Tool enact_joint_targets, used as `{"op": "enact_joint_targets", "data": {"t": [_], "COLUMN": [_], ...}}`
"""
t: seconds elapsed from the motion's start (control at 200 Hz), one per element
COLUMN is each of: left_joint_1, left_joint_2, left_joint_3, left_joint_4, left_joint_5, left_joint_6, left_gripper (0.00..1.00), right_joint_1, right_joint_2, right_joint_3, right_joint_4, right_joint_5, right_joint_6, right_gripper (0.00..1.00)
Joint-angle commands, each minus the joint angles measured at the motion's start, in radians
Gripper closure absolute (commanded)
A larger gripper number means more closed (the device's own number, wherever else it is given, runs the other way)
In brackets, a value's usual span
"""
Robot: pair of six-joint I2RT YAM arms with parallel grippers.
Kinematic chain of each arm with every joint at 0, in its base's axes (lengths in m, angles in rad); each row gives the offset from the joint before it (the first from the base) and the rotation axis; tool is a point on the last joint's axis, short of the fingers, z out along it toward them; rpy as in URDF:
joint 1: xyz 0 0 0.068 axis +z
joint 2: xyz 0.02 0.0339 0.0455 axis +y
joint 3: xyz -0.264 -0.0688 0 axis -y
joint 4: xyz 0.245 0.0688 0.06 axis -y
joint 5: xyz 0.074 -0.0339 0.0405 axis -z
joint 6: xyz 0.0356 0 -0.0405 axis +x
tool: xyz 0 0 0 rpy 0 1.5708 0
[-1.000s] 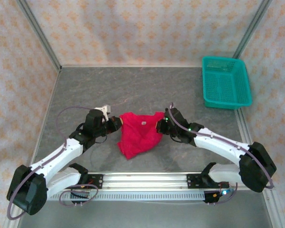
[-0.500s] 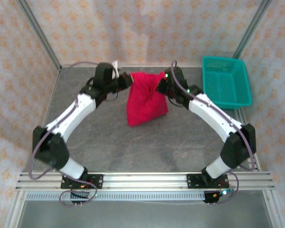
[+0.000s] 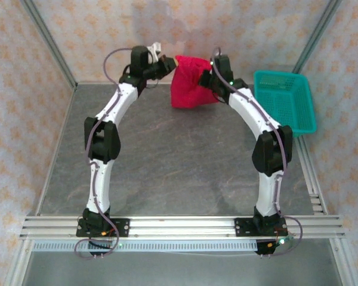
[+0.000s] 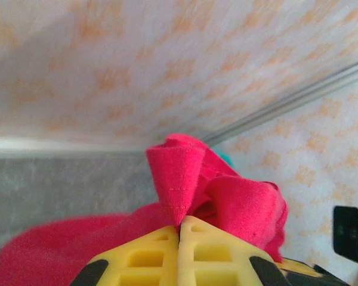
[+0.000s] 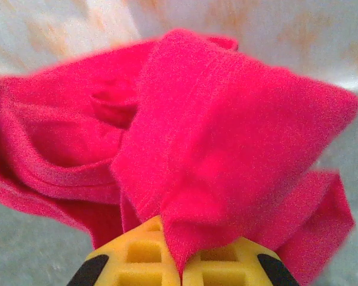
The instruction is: Fold the inside-out t-shirt
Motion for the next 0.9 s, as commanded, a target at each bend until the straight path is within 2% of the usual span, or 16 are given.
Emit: {"op": "enact_joint_targets", "data": {"t": [0.0, 0.13, 0.215, 0.305, 0.425, 0.525, 0.615, 0.766, 0.896], "left_joint_1": [-0.039, -0.09, -0.143, -0.172, -0.173, -0.17, -0.155, -0.132, -0.126], "left_joint_2": [-0.163, -0.295, -0.368, -0.413, -0.49, -0.562, -0.561, -0.418, -0.263], "left_joint_3": [-0.392, -0.786, -0.96, -1.078, -1.195, -1.196, -1.139, -0.987, -0.903], "left_joint_4": [0.378, 0.583, 0.599, 0.618, 0.602, 0.452, 0.365, 0.326, 0.334], "left_joint_5": [0.058, 0.03, -0.009, -0.042, -0.093, -0.174, -0.196, -0.108, -0.074], "left_joint_6": [-0.007, 0.013, 0.042, 0.024, 0.003, 0.078, 0.116, 0.099, 0.08], "left_gripper": [1.0, 1.0, 1.0, 1.0, 1.0, 1.0, 1.0, 1.0, 1.0], "right_joint_1": [0.06, 0.126, 0.173, 0.207, 0.213, 0.199, 0.14, 0.105, 0.081], "right_joint_2": [-0.117, -0.285, -0.405, -0.528, -0.661, -0.731, -0.722, -0.619, -0.437], "right_joint_3": [-0.346, -0.737, -0.942, -1.069, -1.137, -1.164, -1.145, -1.049, -0.9], "right_joint_4": [0.246, 0.44, 0.535, 0.532, 0.437, 0.358, 0.331, 0.322, 0.276], "right_joint_5": [-0.045, -0.015, 0.006, 0.034, 0.069, 0.135, 0.11, 0.094, 0.104], "right_joint_6": [-0.025, 0.009, 0.059, 0.098, 0.104, 0.072, 0.07, 0.061, 0.057], "right_gripper": [1.0, 1.0, 1.0, 1.0, 1.0, 1.0, 1.0, 1.0, 1.0]}}
